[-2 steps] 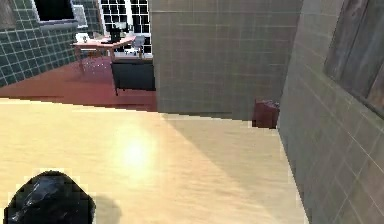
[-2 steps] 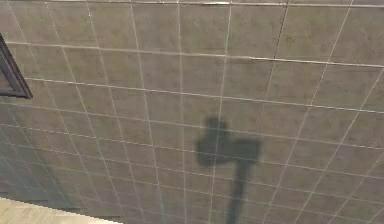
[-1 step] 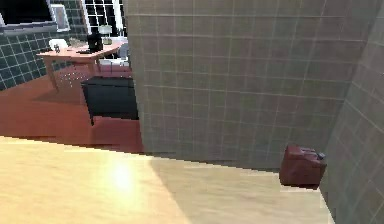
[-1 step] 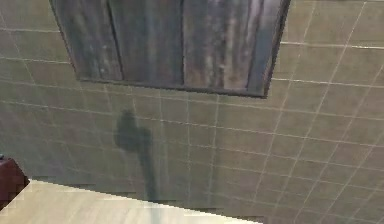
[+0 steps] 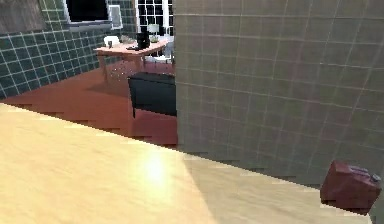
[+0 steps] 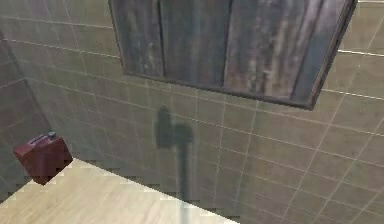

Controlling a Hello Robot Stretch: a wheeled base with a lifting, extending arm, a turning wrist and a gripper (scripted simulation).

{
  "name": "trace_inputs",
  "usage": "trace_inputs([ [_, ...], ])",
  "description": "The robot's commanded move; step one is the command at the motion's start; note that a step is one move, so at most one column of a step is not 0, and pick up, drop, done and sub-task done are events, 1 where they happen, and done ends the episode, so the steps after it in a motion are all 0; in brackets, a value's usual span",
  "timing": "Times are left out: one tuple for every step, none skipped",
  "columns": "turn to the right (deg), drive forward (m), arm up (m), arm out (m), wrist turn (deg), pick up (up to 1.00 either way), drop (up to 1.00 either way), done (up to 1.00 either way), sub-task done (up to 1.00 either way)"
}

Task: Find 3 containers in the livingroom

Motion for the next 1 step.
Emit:
trace_inputs([
  [0.0, 0.1, 0.0, 0.0, 0.0, 0.0, 0.0, 0.0, 0.0],
])
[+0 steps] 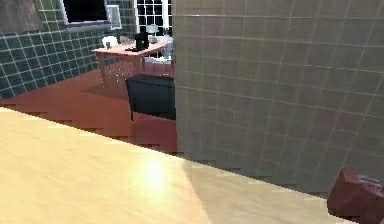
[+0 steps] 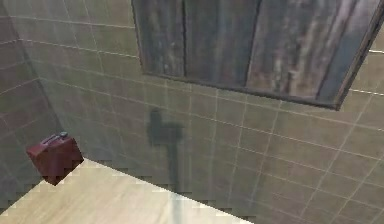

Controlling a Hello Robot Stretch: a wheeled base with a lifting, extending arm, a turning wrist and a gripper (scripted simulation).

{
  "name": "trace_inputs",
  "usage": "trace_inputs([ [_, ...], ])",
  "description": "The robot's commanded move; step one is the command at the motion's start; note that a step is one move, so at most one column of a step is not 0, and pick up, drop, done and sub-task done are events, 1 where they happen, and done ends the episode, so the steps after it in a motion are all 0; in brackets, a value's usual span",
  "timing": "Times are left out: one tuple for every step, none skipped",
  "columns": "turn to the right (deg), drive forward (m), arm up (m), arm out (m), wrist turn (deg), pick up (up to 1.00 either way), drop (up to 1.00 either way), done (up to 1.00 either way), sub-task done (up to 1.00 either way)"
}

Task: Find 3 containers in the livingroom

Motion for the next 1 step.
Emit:
trace_inputs([
  [-15.0, 0.0, 0.0, 0.0, 0.0, 0.0, 0.0, 0.0, 0.0],
])
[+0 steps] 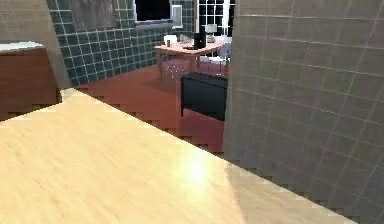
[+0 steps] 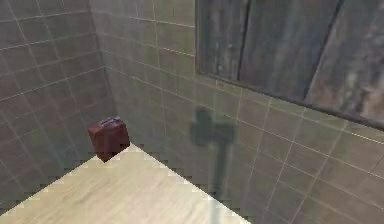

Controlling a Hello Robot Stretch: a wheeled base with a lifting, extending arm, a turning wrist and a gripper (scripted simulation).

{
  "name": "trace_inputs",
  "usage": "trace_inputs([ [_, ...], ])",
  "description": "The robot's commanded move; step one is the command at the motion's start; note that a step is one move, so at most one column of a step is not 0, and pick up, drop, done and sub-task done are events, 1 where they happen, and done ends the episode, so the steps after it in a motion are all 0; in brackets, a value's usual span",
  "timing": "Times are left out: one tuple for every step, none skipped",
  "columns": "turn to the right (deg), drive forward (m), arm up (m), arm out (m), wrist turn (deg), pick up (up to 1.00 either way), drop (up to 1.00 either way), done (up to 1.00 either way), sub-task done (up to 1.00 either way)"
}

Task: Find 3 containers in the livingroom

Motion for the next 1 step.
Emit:
trace_inputs([
  [0.0, 0.95, 0.0, 0.0, 0.0, 0.0, 0.0, 0.0, 0.0],
])
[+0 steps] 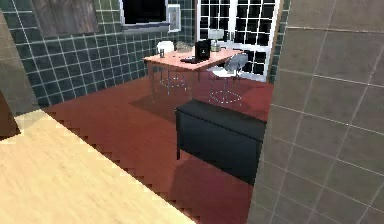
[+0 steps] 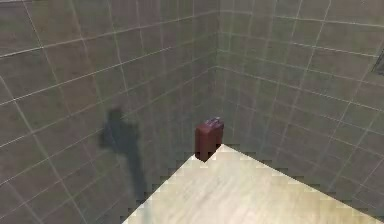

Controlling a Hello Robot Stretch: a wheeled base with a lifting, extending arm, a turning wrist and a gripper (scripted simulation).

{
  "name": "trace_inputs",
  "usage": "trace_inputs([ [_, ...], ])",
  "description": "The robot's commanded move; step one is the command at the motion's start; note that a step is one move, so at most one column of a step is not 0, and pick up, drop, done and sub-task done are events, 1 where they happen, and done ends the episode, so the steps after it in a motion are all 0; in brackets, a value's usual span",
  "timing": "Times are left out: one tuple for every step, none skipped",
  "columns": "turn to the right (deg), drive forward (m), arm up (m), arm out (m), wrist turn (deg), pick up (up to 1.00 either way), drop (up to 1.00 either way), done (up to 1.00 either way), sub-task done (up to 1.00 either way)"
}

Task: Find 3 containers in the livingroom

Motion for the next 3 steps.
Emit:
trace_inputs([
  [-21.0, 0.0, 0.0, 0.0, 0.0, 0.0, 0.0, 0.0, 0.0],
  [0.0, 1.0, 0.0, 0.0, 0.0, 0.0, 0.0, 0.0, 0.0],
  [0.0, 0.95, 0.0, 0.0, 0.0, 0.0, 0.0, 0.0, 0.0],
])
